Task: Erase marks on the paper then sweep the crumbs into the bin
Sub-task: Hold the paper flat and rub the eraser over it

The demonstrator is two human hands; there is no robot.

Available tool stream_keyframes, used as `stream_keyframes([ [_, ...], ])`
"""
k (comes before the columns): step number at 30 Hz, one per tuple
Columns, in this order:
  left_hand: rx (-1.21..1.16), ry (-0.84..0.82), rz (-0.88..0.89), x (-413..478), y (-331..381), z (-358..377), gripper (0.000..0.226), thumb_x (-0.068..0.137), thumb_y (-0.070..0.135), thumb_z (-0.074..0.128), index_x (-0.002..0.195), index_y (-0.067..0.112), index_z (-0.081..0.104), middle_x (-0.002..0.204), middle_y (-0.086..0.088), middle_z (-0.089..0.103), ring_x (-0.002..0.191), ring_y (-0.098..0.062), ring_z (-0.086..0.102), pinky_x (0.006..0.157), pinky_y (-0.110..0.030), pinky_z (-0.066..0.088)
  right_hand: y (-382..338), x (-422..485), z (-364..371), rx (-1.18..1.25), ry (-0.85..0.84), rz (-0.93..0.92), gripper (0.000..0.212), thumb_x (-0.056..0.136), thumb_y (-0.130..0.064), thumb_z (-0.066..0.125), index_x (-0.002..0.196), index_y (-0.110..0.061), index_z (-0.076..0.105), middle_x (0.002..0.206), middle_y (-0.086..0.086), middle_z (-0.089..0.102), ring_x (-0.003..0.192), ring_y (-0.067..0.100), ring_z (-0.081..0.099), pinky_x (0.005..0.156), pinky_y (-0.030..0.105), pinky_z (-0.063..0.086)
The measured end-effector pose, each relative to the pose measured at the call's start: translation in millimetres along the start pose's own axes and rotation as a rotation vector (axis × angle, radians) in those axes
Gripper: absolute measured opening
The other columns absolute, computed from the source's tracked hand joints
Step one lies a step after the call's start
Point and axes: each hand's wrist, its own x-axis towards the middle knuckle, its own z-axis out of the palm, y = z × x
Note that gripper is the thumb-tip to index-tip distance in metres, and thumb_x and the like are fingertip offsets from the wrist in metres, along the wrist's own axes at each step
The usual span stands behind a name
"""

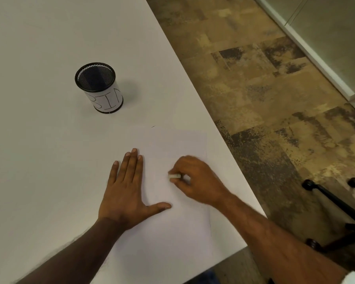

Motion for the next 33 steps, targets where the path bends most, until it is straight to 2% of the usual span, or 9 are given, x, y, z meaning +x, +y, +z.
stream_keyframes([
  [2,0.001,0.003,-0.002,0,1,0,0.131,0.067,0.099,0.027,0.156,0.006,0.003,0.166,-0.008,-0.005,0.153,-0.021,-0.007,0.121,-0.045,0.002,7,-1,-1,-0.034,-0.004,-0.007,0.008,0.083,-0.011,0.073,0.089,-0.007,0.069,0.082,0.004,0.066,0.076,0.017,0.058,0.072,0.03,0.047],
  [5,0.002,0.001,0.0,1,1,0,0.131,0.067,0.099,0.026,0.156,0.007,0.001,0.166,-0.007,-0.008,0.152,-0.019,-0.01,0.122,-0.045,0.001,28,25,-17,-0.105,0.183,0.052,0.004,0.082,-0.007,0.073,0.085,-0.007,0.069,0.081,0.006,0.067,0.076,0.021,0.059,0.074,0.034,0.049],
  [9,-0.002,-0.005,-0.006,1,0,0,0.132,0.065,0.1,0.025,0.156,0.009,-0.002,0.165,-0.005,-0.012,0.152,-0.017,-0.013,0.122,-0.044,-0.002,50,52,-36,-0.119,0.345,0.163,0.004,0.082,-0.004,0.072,0.08,-0.004,0.069,0.08,0.008,0.069,0.07,0.021,0.061,0.065,0.043,0.053],
  [14,-0.032,-0.009,-0.03,1,6,-7,0.135,0.061,0.103,0.021,0.155,0.012,-0.01,0.163,-0.002,-0.02,0.149,-0.014,-0.023,0.123,-0.048,-0.007,53,47,-32,-0.129,0.369,0.147,0.006,0.08,-0.005,0.074,0.079,-0.006,0.068,0.078,0.007,0.068,0.068,0.02,0.06,0.062,0.04,0.052],
  [18,-0.106,0.085,-0.053,16,34,-7,0.121,0.072,0.096,0.013,0.155,0.011,-0.009,0.164,-0.005,-0.016,0.15,-0.016,-0.018,0.124,-0.046,-0.003,53,48,-34,-0.131,0.358,0.152,0.005,0.08,-0.007,0.074,0.081,-0.006,0.07,0.08,0.006,0.069,0.067,0.017,0.059,0.062,0.039,0.053],
  [22,-0.101,0.066,-0.093,25,51,7,0.124,0.069,0.098,0.015,0.154,0.012,-0.014,0.163,-0.006,-0.02,0.15,-0.02,-0.019,0.123,-0.048,-0.004,44,42,-36,-0.109,0.35,0.154,0.005,0.081,-0.008,0.073,0.085,-0.008,0.069,0.083,0.002,0.068,0.072,0.014,0.058,0.066,0.04,0.053],
  [28,-0.076,0.094,-0.099,23,48,13,0.131,0.067,0.099,0.024,0.156,0.008,-0.005,0.164,-0.012,-0.011,0.152,-0.025,-0.01,0.122,-0.045,-0.003,9,-2,-5,-0.026,0.019,-0.023,0.011,0.083,-0.012,0.074,0.092,-0.006,0.07,0.085,0.005,0.069,0.078,0.017,0.06,0.073,0.033,0.053],
  [30,-0.096,0.077,-0.113,22,48,13,0.136,0.063,0.102,0.025,0.155,0.008,-0.011,0.164,-0.011,-0.016,0.151,-0.024,-0.014,0.122,-0.042,-0.006,17,4,-10,-0.082,0.048,-0.027,0.012,0.082,-0.009,0.074,0.092,-0.004,0.071,0.084,0.008,0.069,0.078,0.02,0.062,0.076,0.034,0.052],
  [33,-0.11,0.067,-0.129,22,48,12,0.14,0.059,0.104,0.025,0.153,0.008,-0.019,0.162,-0.009,-0.023,0.149,-0.021,-0.023,0.121,-0.04,-0.01,40,32,-30,-0.155,0.242,0.059,0.008,0.08,-0.006,0.075,0.086,-0.003,0.07,0.081,0.009,0.069,0.074,0.025,0.062,0.072,0.041,0.053],
])
